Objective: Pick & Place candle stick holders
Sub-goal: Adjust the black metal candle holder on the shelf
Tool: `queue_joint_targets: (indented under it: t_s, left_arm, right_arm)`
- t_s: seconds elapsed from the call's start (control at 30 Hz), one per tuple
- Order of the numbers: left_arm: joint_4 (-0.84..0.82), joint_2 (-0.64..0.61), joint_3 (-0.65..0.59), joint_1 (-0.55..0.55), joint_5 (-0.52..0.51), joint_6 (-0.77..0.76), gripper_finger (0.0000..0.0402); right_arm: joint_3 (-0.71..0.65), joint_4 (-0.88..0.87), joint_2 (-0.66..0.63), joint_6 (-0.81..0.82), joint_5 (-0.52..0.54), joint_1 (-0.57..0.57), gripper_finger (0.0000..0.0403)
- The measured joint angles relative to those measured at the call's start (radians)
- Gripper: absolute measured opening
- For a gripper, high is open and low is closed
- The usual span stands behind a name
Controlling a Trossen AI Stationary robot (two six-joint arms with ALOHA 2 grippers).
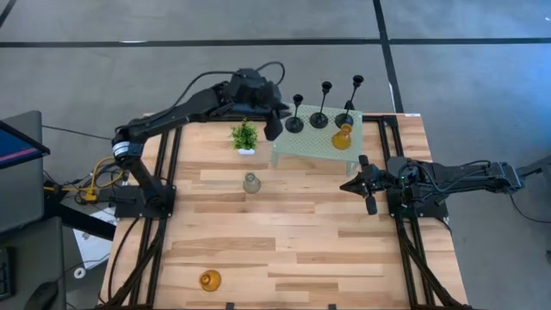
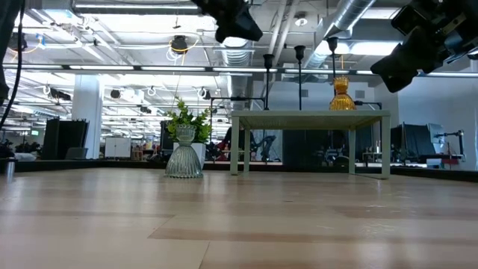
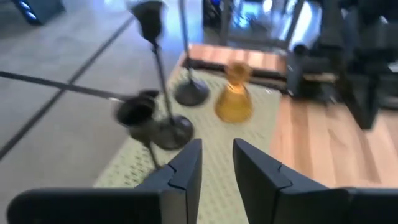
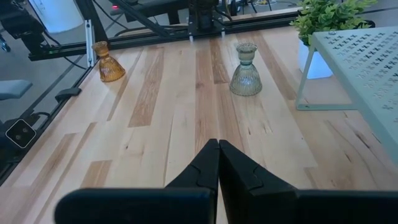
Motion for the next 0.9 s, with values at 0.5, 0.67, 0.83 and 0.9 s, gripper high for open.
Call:
queue_joint_targets:
  t_s: [0.5,0.67,0.83,0.9]
  left_arm:
    - [0.393,0.003,-0.364,-0.067,-0.087,0.098,0.0003]
    - [0.506,0.001,-0.463,-0.053,-0.094,0.050,0.0002]
    - [0.653,0.002,-0.545,-0.053,-0.101,0.024,0.0002]
    - [0.696,0.004,-0.567,-0.054,-0.101,0.022,0.0002]
  right_arm:
    - [0.000,0.007,0.000,0.001,0.000,0.000,0.0000]
    - [0.000,0.007,0.000,0.000,0.000,0.000,0.0000]
    - [0.000,0.008,0.000,0.000,0.002,0.000,0.0000]
    - [0.000,0.009,0.000,0.000,0.003,0.000,0.0000]
